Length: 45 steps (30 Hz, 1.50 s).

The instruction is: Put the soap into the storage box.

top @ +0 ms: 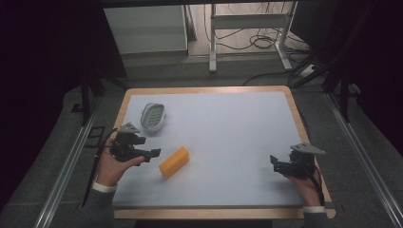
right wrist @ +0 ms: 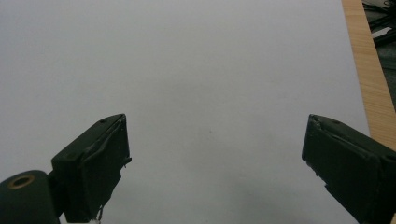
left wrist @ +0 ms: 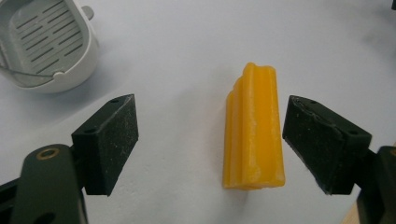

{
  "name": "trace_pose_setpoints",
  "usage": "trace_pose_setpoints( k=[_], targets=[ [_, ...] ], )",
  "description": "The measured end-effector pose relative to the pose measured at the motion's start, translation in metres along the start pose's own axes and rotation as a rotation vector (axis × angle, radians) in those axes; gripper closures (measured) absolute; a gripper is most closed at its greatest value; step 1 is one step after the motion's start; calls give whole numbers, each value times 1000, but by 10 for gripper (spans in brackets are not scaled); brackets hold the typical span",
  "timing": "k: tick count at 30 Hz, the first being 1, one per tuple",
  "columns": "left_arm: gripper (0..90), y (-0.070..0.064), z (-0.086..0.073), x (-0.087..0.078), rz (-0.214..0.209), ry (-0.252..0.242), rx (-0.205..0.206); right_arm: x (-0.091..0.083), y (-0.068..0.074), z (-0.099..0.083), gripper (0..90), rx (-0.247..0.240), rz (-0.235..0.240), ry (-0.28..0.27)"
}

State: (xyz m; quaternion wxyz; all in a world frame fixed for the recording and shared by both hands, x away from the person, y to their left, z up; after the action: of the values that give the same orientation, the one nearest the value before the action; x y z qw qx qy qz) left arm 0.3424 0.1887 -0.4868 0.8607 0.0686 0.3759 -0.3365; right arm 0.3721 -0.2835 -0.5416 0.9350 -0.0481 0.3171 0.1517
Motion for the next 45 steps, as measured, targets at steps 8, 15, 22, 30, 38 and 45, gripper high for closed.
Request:
trace_pose_setpoints(
  k=[8,15,22,30,38,45],
  targets=[
    [188,-7,4,8,-9,20,26,1,0,-1,75,0,0,7],
    [187,-16,5,16,-20,41,57,2,0,-2,75,-5,-3,12],
    [189,-21,7,22,-19,54,76,2,0,-3,75,-7,-5,13],
    [188,-30,5,37,-36,94,90,0,1,-1,75,-18,-15,-4],
    [191,-36,1,53,-33,131,98,3,1,-3,75,-23,-18,7],
    [205,-42,-7,72,-17,190,104,4,2,-5,75,-28,-15,21]
  ],
)
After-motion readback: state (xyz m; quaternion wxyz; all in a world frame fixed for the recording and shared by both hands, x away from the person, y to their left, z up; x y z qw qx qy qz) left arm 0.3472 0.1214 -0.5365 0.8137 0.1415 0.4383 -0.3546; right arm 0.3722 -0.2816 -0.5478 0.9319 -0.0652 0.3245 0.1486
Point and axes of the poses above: each handheld gripper's, and its own axes: x roughly forward along the jaws, z roughly out of its top, y roughly to its left, the point moved 7 cm from there along x, roughly forward along the jaws, and after that the axes turned 3 degrees about x, right-handed, at the moved point
